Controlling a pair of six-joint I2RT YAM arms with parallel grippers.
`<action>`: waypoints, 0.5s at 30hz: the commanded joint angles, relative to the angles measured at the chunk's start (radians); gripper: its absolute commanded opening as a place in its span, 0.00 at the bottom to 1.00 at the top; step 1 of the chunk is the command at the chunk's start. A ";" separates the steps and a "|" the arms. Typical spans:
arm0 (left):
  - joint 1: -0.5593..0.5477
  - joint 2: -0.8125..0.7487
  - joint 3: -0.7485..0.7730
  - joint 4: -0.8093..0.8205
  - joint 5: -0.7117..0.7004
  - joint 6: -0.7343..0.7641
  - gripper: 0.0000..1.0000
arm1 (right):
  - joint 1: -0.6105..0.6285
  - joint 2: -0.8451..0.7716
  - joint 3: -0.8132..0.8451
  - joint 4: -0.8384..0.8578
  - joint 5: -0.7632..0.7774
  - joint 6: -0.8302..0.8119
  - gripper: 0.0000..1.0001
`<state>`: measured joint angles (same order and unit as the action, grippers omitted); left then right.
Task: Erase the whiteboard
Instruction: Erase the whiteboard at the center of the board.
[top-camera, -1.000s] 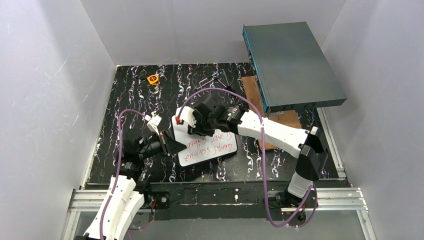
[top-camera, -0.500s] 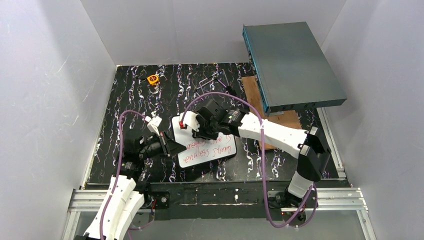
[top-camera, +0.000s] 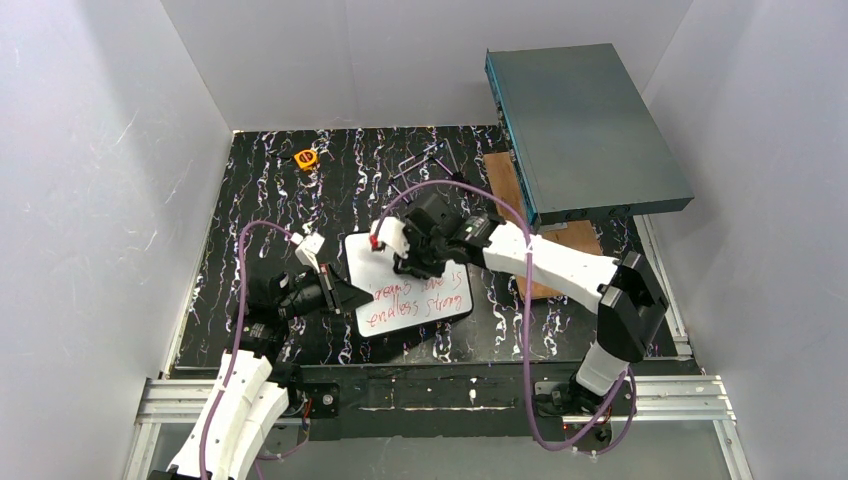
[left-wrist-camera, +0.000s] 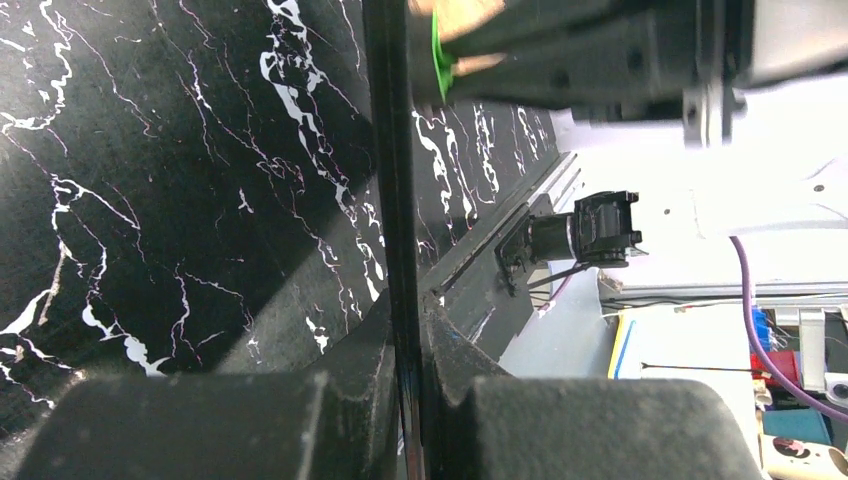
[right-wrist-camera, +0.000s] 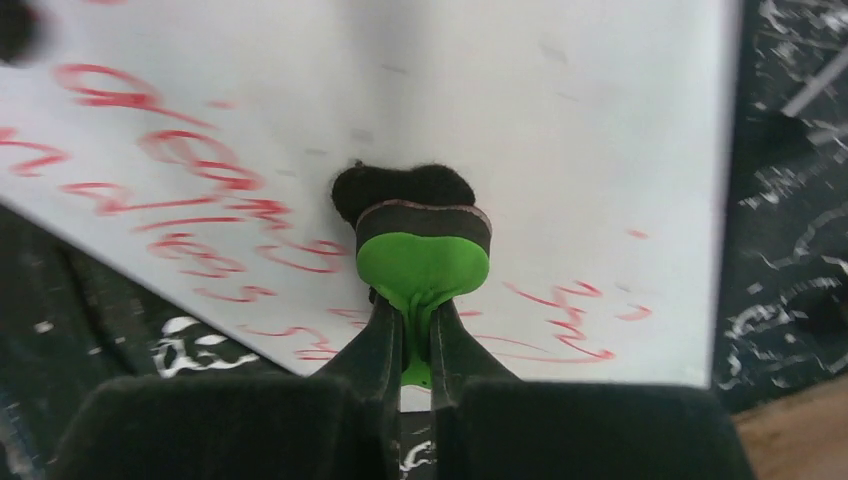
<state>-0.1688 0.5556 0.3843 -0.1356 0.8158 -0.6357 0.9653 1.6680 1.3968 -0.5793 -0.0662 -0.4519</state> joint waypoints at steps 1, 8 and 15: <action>-0.014 -0.029 0.038 0.163 0.120 0.009 0.00 | 0.074 -0.018 0.064 -0.028 -0.122 0.015 0.01; -0.017 -0.022 0.040 0.161 0.119 0.009 0.00 | -0.058 0.011 0.081 0.011 -0.034 0.048 0.01; -0.017 -0.019 0.041 0.160 0.122 0.011 0.00 | 0.005 -0.070 -0.062 0.029 -0.155 -0.002 0.01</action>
<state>-0.1730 0.5606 0.3843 -0.1135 0.8124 -0.6312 0.9085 1.6493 1.3651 -0.5446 -0.1406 -0.4263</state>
